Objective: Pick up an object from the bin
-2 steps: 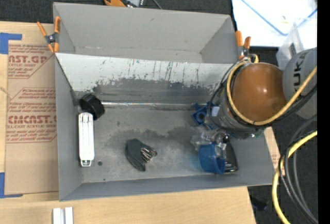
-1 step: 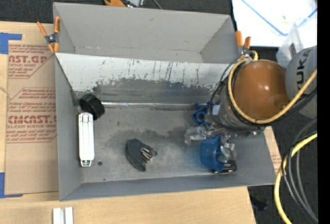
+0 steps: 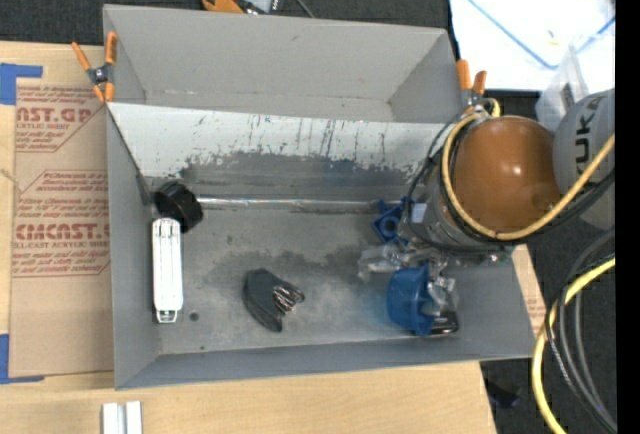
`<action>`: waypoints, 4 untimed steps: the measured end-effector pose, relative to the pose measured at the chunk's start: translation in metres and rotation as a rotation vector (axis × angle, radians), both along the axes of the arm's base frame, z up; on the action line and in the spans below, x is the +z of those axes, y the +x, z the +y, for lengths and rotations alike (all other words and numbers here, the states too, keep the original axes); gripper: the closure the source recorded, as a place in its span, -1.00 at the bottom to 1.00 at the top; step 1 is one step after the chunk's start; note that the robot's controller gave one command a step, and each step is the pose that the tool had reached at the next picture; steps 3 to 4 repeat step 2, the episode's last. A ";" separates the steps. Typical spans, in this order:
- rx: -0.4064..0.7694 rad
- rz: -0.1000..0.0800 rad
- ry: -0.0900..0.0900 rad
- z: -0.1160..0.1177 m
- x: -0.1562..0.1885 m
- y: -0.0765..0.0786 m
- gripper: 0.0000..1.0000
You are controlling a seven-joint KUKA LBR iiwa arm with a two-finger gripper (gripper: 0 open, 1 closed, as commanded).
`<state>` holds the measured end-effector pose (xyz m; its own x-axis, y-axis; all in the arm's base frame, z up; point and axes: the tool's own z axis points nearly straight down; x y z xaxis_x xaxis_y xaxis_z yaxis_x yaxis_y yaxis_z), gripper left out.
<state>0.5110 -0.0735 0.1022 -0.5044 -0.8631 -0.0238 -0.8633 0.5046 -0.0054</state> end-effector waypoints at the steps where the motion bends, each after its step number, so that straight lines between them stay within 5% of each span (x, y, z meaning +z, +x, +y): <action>1: 0.056 -0.002 0.003 0.008 -0.024 0.036 1.00; 4: 0.056 -0.002 0.004 0.008 -0.024 0.036 1.00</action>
Offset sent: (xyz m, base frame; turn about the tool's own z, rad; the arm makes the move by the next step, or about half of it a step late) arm 0.0000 0.0000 0.0000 0.0000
